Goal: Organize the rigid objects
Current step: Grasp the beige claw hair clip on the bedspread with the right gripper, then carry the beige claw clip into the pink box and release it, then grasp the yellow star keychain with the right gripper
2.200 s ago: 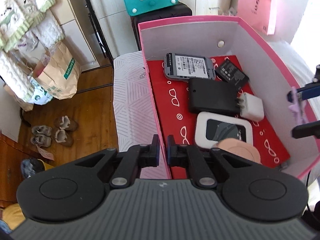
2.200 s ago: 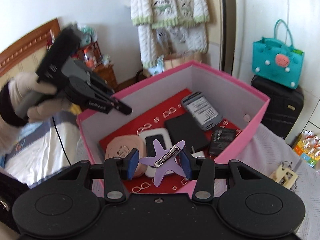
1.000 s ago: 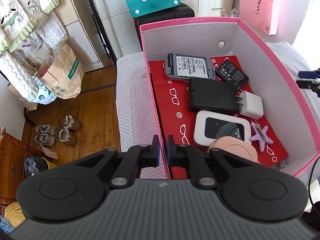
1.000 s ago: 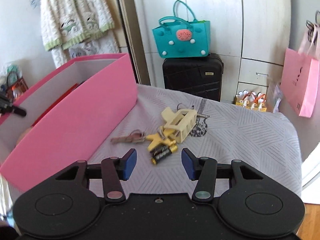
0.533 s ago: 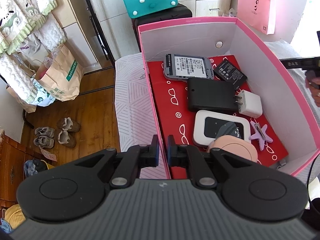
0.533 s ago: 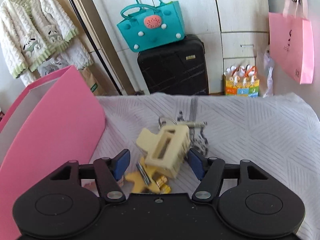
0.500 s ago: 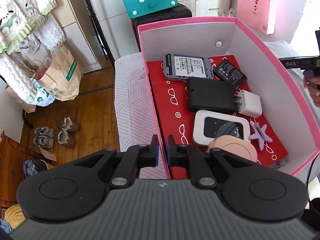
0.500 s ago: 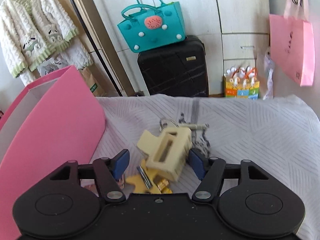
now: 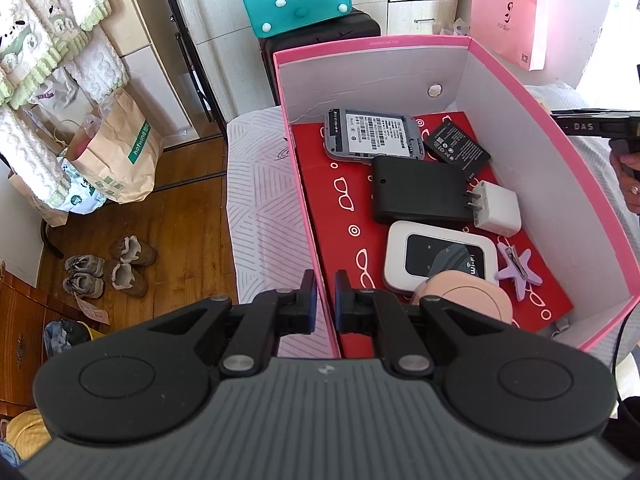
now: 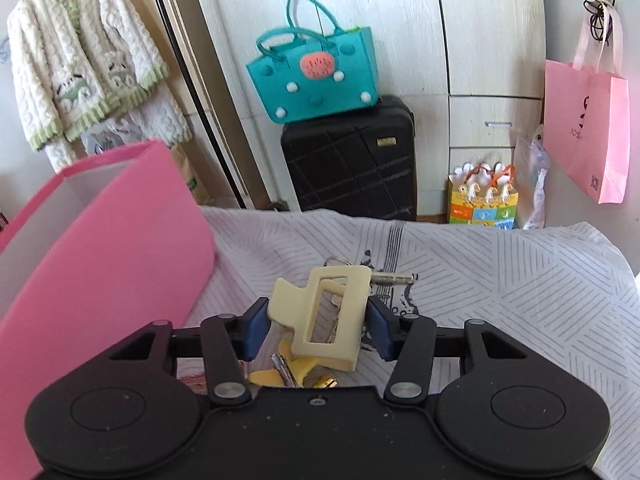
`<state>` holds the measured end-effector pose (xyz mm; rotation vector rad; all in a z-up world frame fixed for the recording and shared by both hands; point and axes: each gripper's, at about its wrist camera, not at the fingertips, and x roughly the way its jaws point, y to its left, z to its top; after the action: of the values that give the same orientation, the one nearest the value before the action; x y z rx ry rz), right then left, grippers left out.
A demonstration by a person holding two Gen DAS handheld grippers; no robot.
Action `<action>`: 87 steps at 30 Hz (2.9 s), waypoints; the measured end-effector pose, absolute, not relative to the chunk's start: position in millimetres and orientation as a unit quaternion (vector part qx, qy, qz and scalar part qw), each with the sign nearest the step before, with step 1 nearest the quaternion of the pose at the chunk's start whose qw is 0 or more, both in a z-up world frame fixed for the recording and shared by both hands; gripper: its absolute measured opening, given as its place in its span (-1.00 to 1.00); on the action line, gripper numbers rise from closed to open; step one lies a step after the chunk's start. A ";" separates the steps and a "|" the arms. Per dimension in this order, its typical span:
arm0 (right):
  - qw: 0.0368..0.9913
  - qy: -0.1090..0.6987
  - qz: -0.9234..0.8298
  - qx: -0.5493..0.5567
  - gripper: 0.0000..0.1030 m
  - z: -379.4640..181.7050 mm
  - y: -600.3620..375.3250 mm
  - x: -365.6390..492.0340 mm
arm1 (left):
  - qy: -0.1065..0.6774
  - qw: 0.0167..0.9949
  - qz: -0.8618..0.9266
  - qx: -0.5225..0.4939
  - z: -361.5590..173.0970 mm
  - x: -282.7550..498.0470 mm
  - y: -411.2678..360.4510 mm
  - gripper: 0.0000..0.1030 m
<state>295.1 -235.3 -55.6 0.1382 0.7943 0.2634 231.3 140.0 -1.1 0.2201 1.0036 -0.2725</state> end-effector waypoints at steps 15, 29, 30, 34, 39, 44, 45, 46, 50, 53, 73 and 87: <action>0.927 0.329 0.177 0.043 0.10 3.2 -221.5 242.8 | 0.479 0.862 -0.131 0.100 -0.9 233.0 140.5 -0.87; 0.858 0.362 0.357 0.071 0.11 45.8 -139.8 224.4 | 0.474 0.866 -0.137 0.081 -2.2 233.0 145.5 -0.87; 0.848 0.378 0.363 0.073 0.11 44.2 -130.1 228.7 | 0.473 0.866 -0.138 0.081 -2.2 233.4 145.5 -0.87; 0.805 0.445 0.380 0.096 0.11 32.0 -92.4 248.4 | 0.472 0.866 -0.146 0.079 -2.7 233.5 148.2 -0.87; 0.755 0.507 0.388 0.152 0.10 7.3 -57.9 276.3 | 0.470 0.866 -0.151 0.086 -3.4 231.9 148.3 -0.87; 0.744 0.533 0.343 0.214 0.11 -19.9 -40.4 301.6 | 0.470 0.866 -0.154 0.074 -2.7 232.3 151.5 -0.86; 0.737 0.540 0.334 0.231 0.11 -25.3 -39.9 306.3 | 0.470 0.866 -0.156 0.073 -2.5 232.1 151.5 -0.86; 0.730 0.545 0.328 0.249 0.11 -30.3 -39.2 310.7 | 0.469 0.866 -0.156 0.072 -2.4 232.2 151.4 -0.86; 0.725 0.553 0.306 0.274 0.20 -36.9 -38.2 316.4 | 0.470 0.866 -0.159 0.068 -3.3 232.7 153.3 -0.86; 0.729 0.548 0.310 0.269 0.32 -28.7 -42.2 309.6 | 0.469 0.866 -0.159 0.068 -3.8 231.3 154.8 -0.86; 0.841 0.445 0.255 0.174 0.32 58.5 -178.3 232.2 | 0.465 0.870 -0.149 0.063 -3.5 227.9 153.1 -0.85; 0.932 0.320 0.151 -0.082 0.30 -10.1 -229.3 202.0 | 0.468 0.869 -0.145 0.070 -3.3 227.6 150.6 -0.83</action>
<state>202.0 -229.3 -10.1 -0.1687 0.6542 0.3093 227.6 150.6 -3.3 0.1456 0.9781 -0.3037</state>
